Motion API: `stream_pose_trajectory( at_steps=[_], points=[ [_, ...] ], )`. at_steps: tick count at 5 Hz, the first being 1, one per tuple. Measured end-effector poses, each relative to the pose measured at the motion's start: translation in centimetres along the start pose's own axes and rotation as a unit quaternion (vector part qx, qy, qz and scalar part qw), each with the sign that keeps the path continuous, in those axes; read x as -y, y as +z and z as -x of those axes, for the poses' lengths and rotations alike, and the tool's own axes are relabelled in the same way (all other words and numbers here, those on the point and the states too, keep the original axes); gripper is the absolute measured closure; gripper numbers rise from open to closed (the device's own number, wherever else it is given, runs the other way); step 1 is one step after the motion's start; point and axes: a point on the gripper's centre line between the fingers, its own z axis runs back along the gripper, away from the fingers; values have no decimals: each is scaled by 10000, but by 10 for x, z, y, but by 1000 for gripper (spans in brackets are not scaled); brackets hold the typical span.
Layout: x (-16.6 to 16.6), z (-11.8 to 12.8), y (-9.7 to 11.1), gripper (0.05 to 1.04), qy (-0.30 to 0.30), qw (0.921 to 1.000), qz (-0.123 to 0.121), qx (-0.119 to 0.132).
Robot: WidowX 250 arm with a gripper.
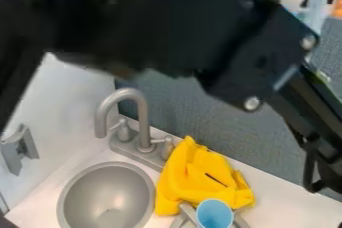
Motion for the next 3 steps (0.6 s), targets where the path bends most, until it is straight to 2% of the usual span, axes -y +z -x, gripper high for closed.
stream_pose_trajectory(
  at_steps=[1,2,3],
  points=[
    [3,-6,-13,83,-242,9997,43,16],
    [8,-9,-26,83,-421,9989,187,-31],
    [9,-14,-33,83,-416,9990,166,-49]
  ],
)
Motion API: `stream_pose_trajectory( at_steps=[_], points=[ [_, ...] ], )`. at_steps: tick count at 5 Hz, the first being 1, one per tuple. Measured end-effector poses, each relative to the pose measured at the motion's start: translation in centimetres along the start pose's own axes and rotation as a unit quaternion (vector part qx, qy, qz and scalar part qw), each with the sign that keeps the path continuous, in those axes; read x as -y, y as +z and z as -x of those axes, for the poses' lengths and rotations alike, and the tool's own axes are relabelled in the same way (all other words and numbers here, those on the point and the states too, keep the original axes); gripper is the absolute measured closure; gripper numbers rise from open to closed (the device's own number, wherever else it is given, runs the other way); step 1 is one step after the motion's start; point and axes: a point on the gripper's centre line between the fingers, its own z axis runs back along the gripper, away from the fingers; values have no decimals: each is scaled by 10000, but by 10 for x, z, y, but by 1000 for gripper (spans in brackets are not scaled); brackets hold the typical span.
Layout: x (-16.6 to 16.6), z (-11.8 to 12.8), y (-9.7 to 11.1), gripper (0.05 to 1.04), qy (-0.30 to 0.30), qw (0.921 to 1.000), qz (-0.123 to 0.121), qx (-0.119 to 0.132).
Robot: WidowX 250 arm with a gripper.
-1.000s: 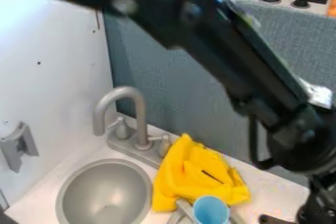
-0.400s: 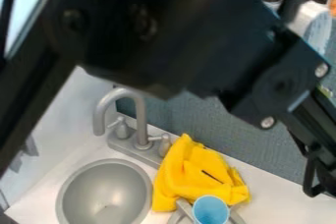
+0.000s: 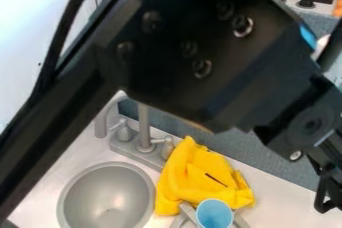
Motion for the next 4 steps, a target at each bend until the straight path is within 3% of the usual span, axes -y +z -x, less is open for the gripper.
stream_pose_trajectory(
  at_steps=[1,2,3,4],
  points=[
    [-1,-5,-5,112,-12,10000,33,10],
    [-12,-14,-3,225,129,9999,46,80],
    [-16,-11,-5,441,268,9996,96,79],
    [-17,3,11,490,477,9985,262,53]
  ],
)
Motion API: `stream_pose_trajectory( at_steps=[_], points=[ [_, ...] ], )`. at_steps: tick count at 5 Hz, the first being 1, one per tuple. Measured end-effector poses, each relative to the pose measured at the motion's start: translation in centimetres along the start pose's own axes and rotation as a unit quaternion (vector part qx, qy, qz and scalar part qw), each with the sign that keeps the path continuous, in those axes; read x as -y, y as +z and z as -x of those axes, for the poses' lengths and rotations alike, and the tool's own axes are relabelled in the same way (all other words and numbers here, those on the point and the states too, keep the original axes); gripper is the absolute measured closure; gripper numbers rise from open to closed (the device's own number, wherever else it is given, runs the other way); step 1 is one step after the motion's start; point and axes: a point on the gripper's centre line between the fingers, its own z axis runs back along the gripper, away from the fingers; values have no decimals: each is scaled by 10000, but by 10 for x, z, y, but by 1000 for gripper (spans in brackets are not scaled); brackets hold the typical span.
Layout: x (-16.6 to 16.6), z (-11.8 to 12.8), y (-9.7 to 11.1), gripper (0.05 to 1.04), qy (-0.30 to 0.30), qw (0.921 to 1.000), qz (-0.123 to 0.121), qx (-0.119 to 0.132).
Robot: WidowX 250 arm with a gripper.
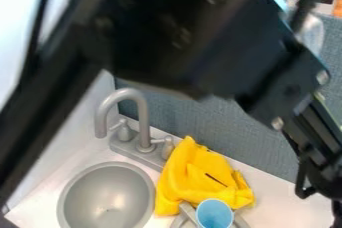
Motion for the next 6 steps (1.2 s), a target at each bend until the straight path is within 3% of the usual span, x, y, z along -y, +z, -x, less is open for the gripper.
stream_pose_trajectory(
  at_steps=[1,2,3,4,6],
  points=[
    [1,18,35,490,93,9997,200,48],
    [-16,55,65,490,421,9986,-124,-291],
    [-37,89,57,490,508,9943,-547,-759],
    [-60,98,45,490,538,9942,-654,-661],
    [-70,100,7,490,234,9965,-307,-742]
  ],
)
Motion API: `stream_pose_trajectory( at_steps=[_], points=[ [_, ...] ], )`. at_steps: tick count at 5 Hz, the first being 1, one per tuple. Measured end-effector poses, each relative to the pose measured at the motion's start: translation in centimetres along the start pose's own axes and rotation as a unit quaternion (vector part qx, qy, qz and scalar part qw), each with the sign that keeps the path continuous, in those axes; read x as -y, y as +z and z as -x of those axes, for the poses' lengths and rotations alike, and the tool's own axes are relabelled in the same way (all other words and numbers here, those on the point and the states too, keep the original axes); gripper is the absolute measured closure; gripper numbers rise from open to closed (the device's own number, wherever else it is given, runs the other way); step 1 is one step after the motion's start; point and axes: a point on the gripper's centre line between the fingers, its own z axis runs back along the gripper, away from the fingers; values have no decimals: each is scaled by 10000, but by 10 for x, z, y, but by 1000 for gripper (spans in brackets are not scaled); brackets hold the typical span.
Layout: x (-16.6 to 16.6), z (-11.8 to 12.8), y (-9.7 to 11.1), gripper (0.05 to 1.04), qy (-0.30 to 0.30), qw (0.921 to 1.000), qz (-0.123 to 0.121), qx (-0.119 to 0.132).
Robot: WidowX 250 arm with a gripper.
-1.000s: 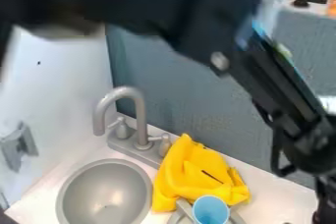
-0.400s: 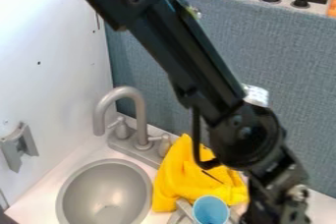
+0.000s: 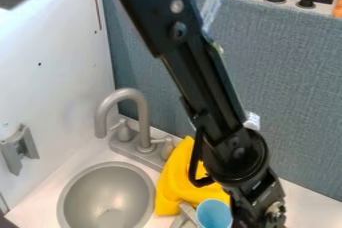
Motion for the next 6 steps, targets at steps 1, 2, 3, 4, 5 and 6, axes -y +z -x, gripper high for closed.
stream_pose_trajectory(
  at_steps=[1,2,3,4,5,6],
  points=[
    [0,4,-20,490,-69,9998,108,-172],
    [1,-2,-25,490,7,9999,102,-80],
    [2,-5,-25,416,44,9999,145,1],
    [3,-6,-25,129,284,9995,139,21],
    [5,-8,-23,80,292,9994,171,-23],
    [5,-4,-19,83,476,9986,165,-129]
  ],
)
